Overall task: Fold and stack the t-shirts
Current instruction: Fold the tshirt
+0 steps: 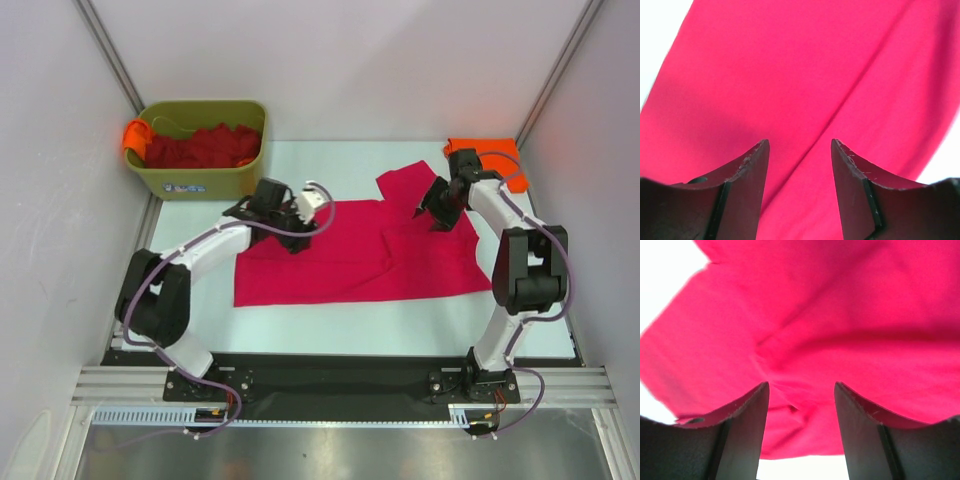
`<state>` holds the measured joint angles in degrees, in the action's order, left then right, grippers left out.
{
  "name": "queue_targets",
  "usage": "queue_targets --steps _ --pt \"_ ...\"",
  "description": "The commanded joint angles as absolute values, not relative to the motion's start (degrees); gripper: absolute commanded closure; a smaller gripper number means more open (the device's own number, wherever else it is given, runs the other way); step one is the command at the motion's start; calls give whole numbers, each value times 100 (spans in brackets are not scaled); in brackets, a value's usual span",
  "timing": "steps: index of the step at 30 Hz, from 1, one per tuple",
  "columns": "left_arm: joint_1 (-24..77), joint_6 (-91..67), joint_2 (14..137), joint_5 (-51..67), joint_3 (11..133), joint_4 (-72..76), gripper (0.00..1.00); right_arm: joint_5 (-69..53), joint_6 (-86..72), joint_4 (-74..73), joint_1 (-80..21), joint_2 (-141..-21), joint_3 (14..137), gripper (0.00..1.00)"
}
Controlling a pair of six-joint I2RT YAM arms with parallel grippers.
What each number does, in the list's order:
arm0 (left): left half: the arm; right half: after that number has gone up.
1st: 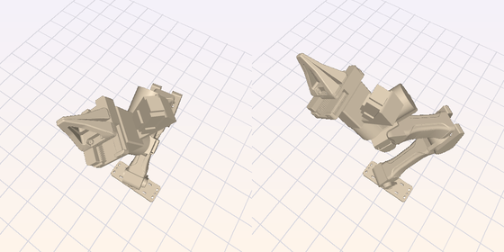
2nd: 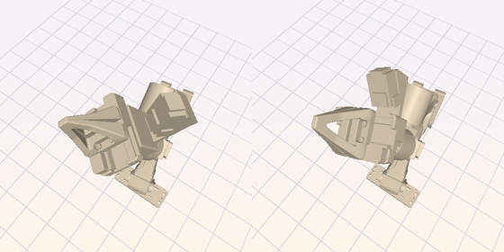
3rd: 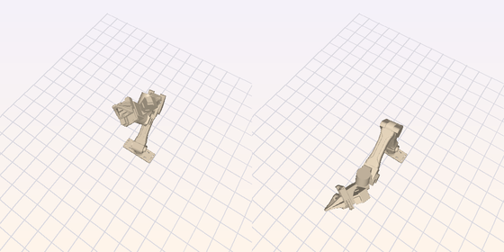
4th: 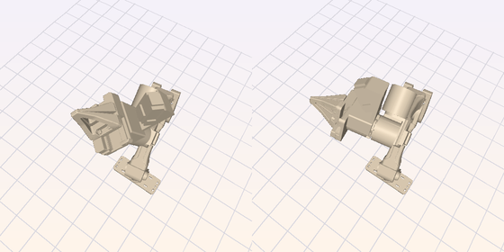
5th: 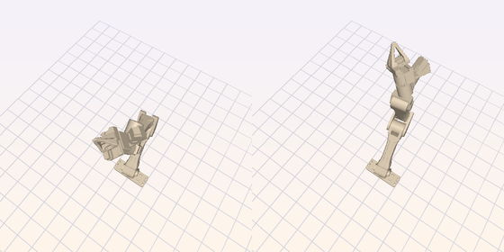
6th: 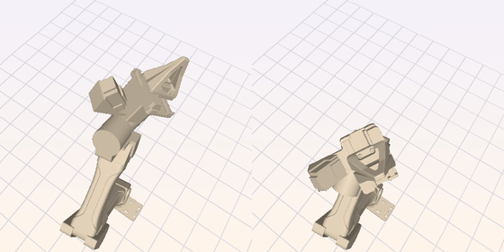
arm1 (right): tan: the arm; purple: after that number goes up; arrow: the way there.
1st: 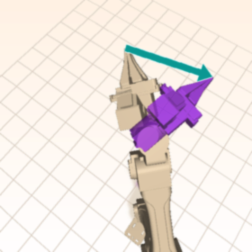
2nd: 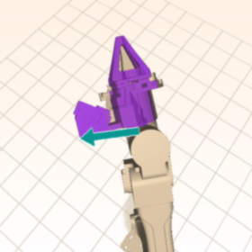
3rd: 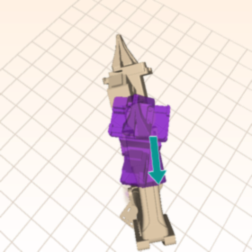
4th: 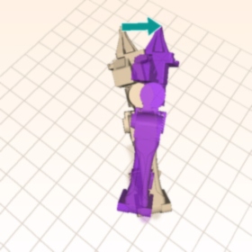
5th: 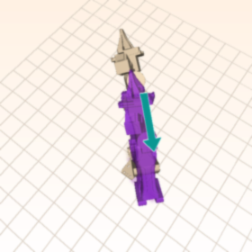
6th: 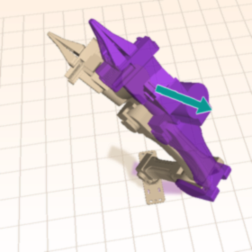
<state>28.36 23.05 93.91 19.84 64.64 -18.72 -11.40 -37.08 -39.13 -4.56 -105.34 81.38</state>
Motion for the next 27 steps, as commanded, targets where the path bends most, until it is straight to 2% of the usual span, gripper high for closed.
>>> queue_targets --steps 1,4,5,9,14,21,22,24,25,27 --pt "2295 2434 8957 1785 6153 -2424 43 -187 -3085 -4595 -378 -9836 7973 39" --pt "1838 2575 8728 1618 5977 -2811 43 -193 -3260 -4457 305 -9186 6982 41" --pt "1637 2619 8588 1548 5837 -2873 43 -159 -3313 -4430 760 -9002 6500 44" --pt "1503 3048 8262 871 5450 -3040 42 174 -3480 -4307 1605 -8315 5636 49" --pt "1494 3304 8104 765 4950 -3375 39 431 -3524 -4245 1995 -8077 5344 44" --pt "1520 3997 8033 897 4343 -3639 34 168 -3603 -3807 2153 -8445 4896 45" --pt "1521 4069 8025 896 4281 -3569 34 141 -3630 -3771 2153 -8490 4861 47" --pt "1564 4122 8024 975 4105 -3490 34 88 -3665 -3692 2162 -8604 4808 58" --pt "1599 4122 8051 984 4044 -3394 33 97 -3674 -3683 2171 -8604 4790 73" --pt "1766 4096 8077 810 3806 -3122 37 88 -3683 -3735 2285 -8535 4738 85"
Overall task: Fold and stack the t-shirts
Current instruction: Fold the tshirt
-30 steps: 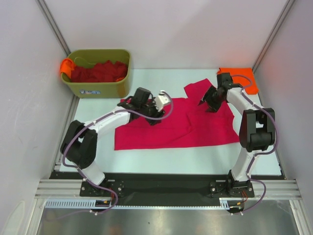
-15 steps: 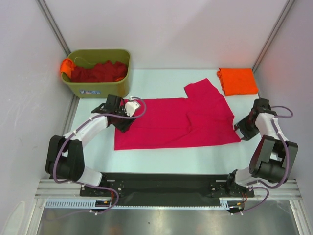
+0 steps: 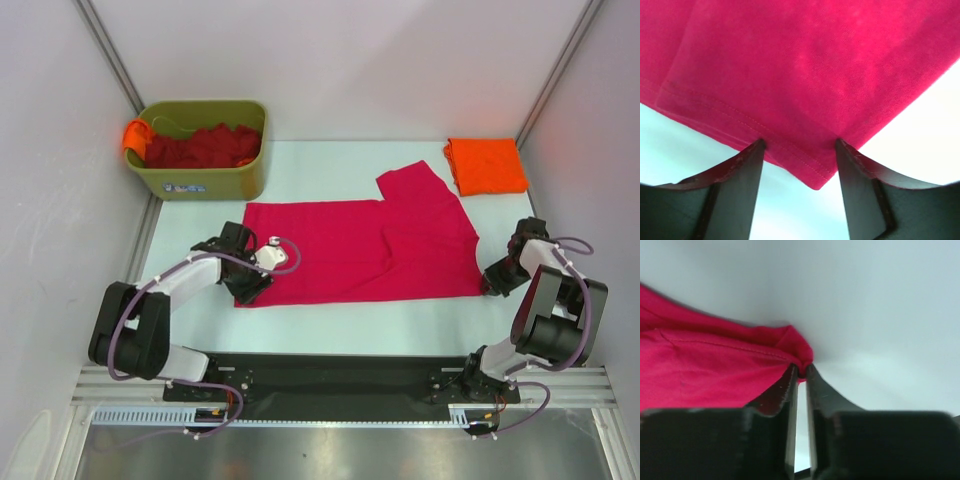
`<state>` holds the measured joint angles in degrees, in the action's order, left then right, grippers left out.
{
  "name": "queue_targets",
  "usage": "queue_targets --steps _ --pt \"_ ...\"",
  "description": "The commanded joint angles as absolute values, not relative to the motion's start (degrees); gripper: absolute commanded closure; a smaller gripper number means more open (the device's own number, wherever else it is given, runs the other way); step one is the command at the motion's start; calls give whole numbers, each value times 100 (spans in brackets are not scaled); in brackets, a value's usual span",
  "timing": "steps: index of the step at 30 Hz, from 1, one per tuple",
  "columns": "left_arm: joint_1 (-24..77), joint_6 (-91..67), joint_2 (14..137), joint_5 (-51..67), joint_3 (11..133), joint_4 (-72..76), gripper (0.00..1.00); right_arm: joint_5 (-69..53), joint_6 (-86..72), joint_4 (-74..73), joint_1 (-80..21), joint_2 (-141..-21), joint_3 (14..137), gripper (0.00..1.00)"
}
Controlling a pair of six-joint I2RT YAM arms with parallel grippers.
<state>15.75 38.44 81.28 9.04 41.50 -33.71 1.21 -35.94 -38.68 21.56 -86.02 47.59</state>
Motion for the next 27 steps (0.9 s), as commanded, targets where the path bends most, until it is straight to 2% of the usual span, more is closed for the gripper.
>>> queue_targets --steps 1,2,4,5,6,7,17,24,26,27 --pt "1819 4070 8112 765 3736 -3042 41 62 -3683 -3753 2363 -8482 4703 90" --pt "1872 4035 8130 739 3631 -2963 57 53 -3683 -3788 2512 -8421 4650 98" --pt "1872 3920 8130 747 3577 -2813 73 61 -3665 -3893 2645 -8254 4606 100" --pt "1872 3903 8121 730 3568 -2804 87 62 -3656 -3928 2698 -8201 4571 100" --pt "1872 3885 8112 712 3586 -2847 97 -121 -3665 -3998 2777 -8139 4544 100" --pt "1872 3893 8104 634 3612 -2917 100 -149 -3665 -4051 2803 -8113 4535 100" --pt "1521 4157 7752 782 4447 -4814 100 -492 -3683 -4816 3252 -7717 4351 100" --pt "1529 4719 7682 1300 4316 -6037 100 -518 -3595 -5203 3946 -7172 4043 100" --pt "1529 4859 7690 1327 4289 -6143 100 -370 -3665 -5282 3946 -7172 4078 89" --pt "1521 4886 7690 1292 4306 -6170 98 -256 -3691 -5326 3964 -7154 4104 80"
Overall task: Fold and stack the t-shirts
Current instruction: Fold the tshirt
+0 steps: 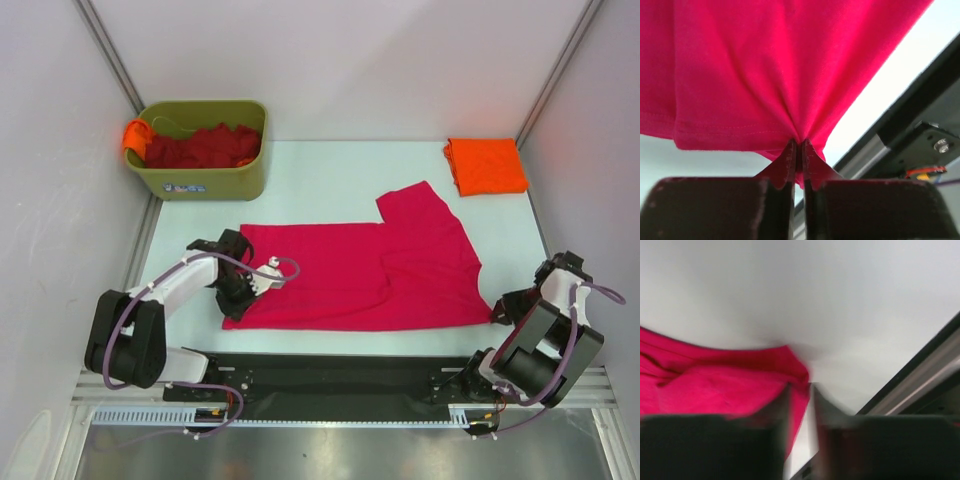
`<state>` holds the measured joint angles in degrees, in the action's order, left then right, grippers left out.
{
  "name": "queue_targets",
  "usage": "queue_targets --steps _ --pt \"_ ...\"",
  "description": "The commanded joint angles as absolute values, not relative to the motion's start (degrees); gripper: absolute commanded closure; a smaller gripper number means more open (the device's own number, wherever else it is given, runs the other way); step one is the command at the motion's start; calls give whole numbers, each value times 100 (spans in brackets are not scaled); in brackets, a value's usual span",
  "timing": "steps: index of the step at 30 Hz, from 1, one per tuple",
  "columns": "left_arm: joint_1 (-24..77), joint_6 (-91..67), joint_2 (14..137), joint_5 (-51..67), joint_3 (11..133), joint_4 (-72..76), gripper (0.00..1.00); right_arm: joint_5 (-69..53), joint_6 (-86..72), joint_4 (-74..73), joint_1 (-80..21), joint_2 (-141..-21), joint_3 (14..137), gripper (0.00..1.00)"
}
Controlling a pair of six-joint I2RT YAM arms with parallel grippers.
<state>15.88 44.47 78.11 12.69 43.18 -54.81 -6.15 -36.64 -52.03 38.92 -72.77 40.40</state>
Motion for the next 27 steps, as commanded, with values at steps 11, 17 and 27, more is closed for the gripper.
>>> queue_targets --steps 11,17,27 --pt "362 3011 7681 1569 6475 -4564 27 246 -2833 -4249 1893 -7723 7081 34" --pt "158 1856 8146 1301 6600 -3016 33 -220 -1416 -4164 547 -9744 9757 38" --pt "158 1213 9641 729 7110 -2357 35 -88 -826 -5299 18 -13665 13638 50"
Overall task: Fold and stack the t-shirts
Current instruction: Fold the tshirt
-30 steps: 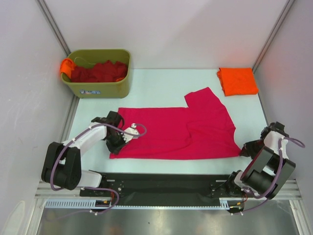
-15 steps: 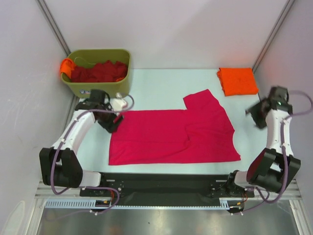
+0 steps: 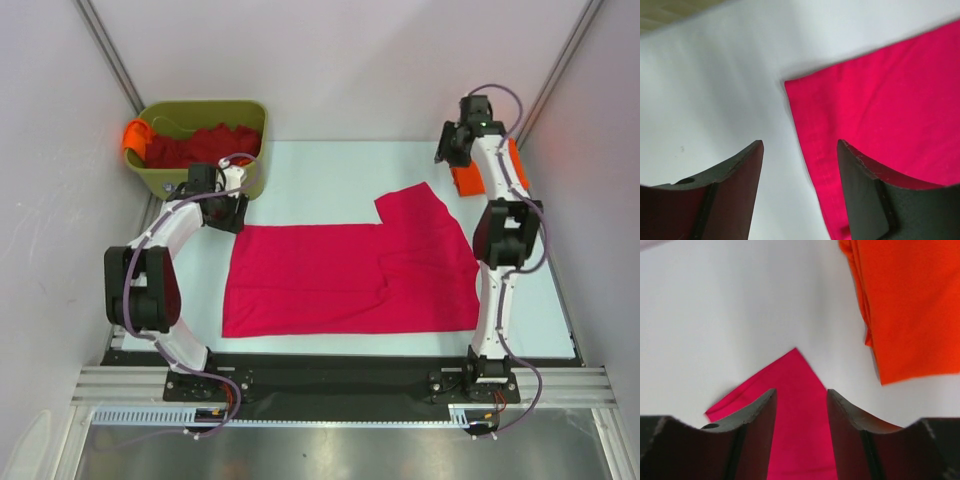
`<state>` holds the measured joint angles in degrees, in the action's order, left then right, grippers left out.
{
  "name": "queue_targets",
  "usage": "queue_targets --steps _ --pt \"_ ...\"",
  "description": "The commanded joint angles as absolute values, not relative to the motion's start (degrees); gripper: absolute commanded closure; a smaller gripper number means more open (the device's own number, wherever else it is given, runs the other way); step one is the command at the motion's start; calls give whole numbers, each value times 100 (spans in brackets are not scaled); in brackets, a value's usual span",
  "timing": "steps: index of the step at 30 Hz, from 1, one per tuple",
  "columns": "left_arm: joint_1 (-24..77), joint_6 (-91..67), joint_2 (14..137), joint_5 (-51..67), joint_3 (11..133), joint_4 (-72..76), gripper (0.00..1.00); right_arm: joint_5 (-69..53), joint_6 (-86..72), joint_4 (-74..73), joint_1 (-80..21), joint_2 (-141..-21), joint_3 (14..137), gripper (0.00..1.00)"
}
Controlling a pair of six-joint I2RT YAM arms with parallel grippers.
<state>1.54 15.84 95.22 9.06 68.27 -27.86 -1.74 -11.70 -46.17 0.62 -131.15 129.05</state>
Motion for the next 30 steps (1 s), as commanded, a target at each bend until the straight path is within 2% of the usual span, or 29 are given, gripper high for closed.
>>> queue_targets --steps 1,10,15,18,19,21,22,24,25,30 --pt "158 1187 9703 729 7110 -2303 34 -62 -826 -5300 18 -13867 13893 49" --pt "158 1099 10353 782 7181 -2145 33 165 -923 -4895 -316 -14853 14045 43" --pt "158 1072 10564 870 7225 -2101 33 96 -1028 -5080 -483 -15187 14133 44" --pt "158 1028 10705 870 7233 -2057 33 272 -1046 -5177 -536 -15249 14106 52" --pt "158 1037 10731 870 7251 -2048 33 299 -1046 -5203 -545 -15258 14098 63" --pt "158 1046 10810 896 7303 -2039 33 351 -1055 -5203 -536 -15232 14063 73" --pt "158 1046 10837 914 7321 -2030 33 360 -1037 -5203 -536 -15188 14028 84" --pt "158 1063 10846 967 7391 -2013 33 404 -1020 -5168 -545 -15047 13992 97" --pt "158 1055 10854 1063 7400 -1995 33 413 -1011 -5142 -554 -14977 13940 100" --pt "149 914 11030 1239 7506 -1881 34 413 -984 -4940 -606 -14397 13703 100"
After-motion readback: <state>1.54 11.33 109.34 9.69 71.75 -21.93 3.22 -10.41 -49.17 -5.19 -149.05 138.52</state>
